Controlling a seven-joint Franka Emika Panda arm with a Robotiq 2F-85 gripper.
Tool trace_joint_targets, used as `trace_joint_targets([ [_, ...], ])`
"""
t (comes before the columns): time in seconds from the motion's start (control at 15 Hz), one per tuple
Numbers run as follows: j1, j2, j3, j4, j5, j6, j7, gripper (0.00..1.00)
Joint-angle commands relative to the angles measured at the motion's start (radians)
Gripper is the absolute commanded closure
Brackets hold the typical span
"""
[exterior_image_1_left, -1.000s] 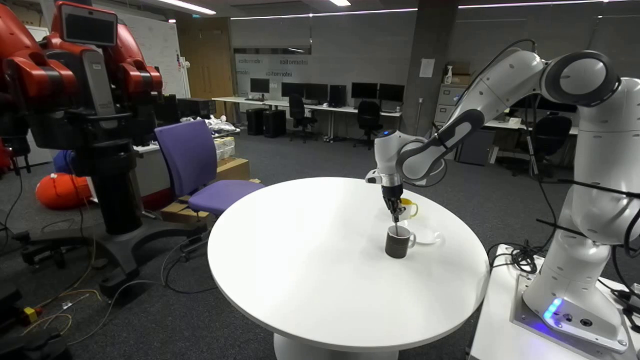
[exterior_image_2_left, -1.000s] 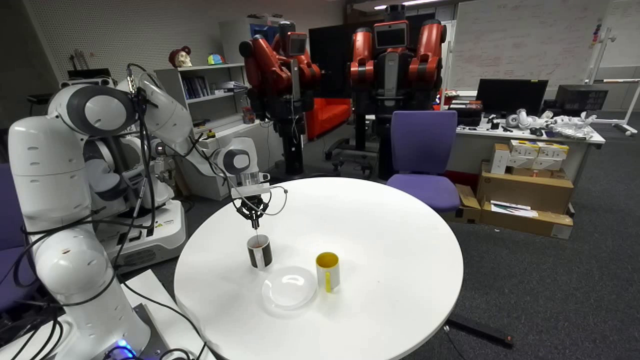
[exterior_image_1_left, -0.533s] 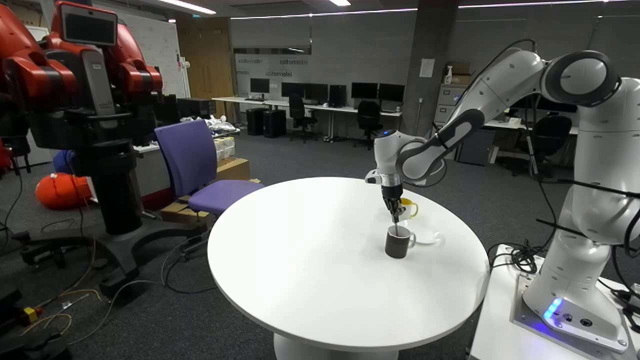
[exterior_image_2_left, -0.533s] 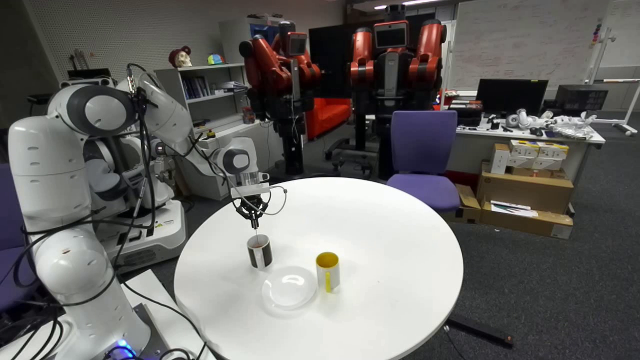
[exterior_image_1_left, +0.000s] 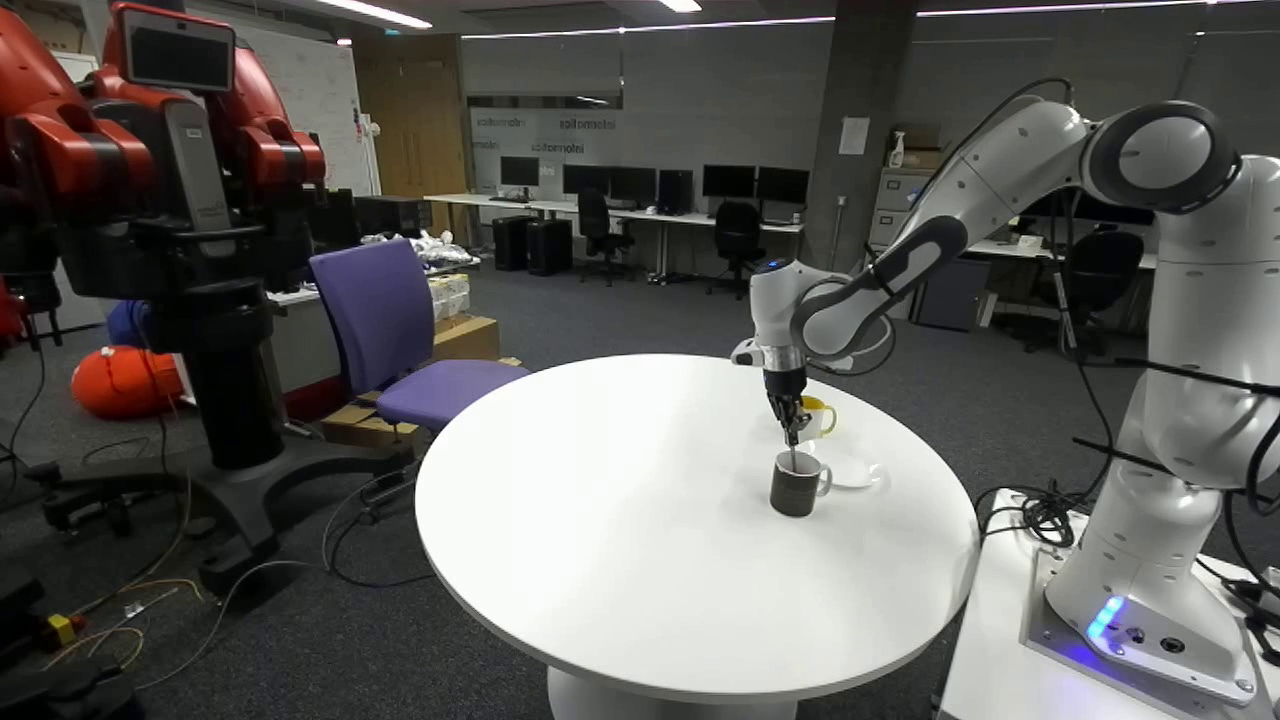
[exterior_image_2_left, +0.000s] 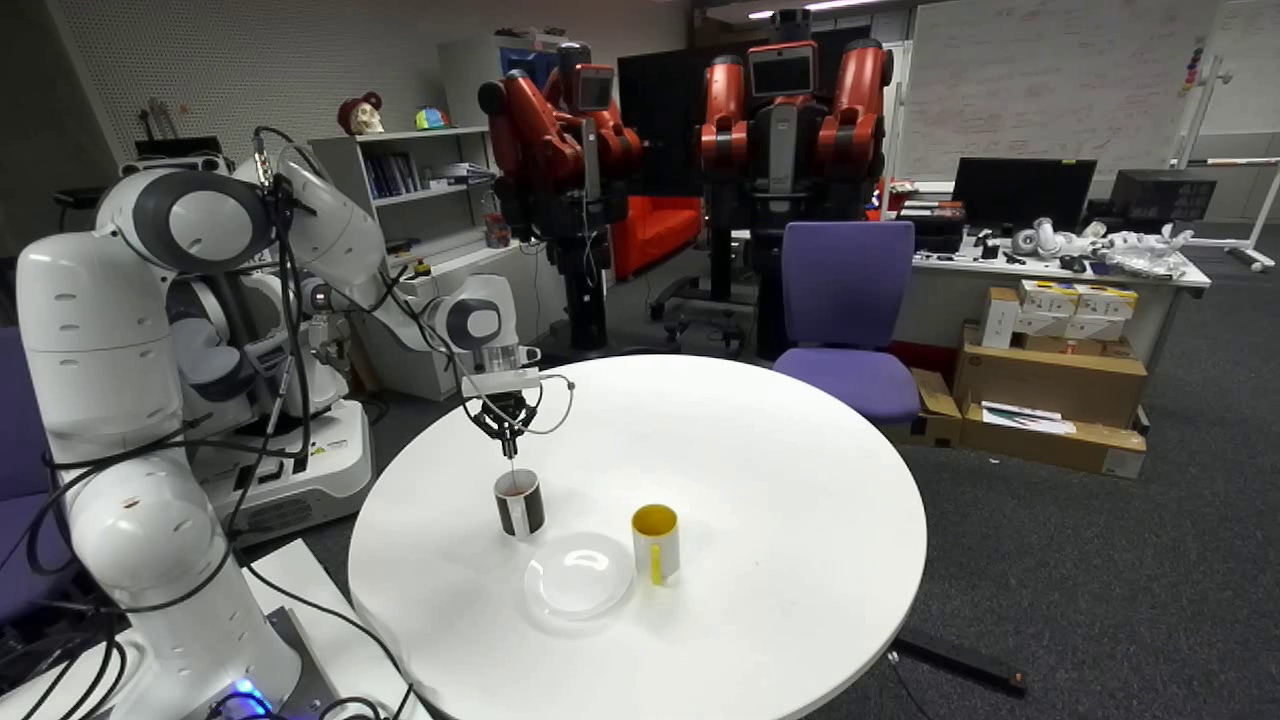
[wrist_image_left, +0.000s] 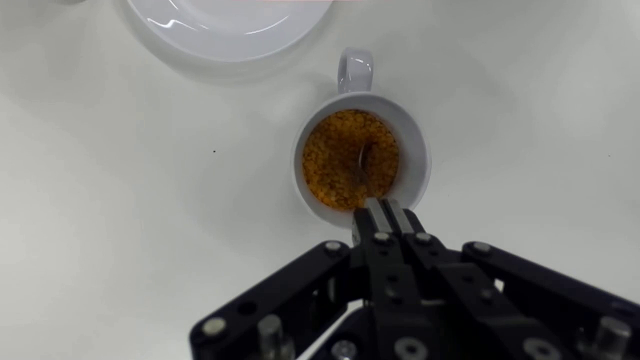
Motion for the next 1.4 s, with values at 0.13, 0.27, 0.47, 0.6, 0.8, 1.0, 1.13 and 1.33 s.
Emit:
trace_joint_targets([
  [0.13,-0.048,-0.020,-0.011,-0.005,0.115,0.001,-0.099,0.99],
  [0.27,-0.056,-0.029,-0.018,-0.001,0.129,-0.012,-0.111,0.99],
  [0.47,-0.063,-0.039,-0.023,0.007,0.125,-0.032,-0.110,0.99],
  [0.6,-0.063,-0.044,-0.025,0.020,0.126,-0.048,-0.109,0.99],
  [0.8,-0.059,-0.049,-0.026,0.049,0.120,-0.078,-0.103,0.99],
  [1.0,-0.059,-0.059,-0.031,0.079,0.116,-0.117,-0.099,0.99],
  [1.13,-0.064,-0.056,-0.033,0.097,0.133,-0.144,-0.115,0.99],
  [1.33,-0.073,-0.038,-0.036,0.105,0.182,-0.168,-0.175,0.99],
])
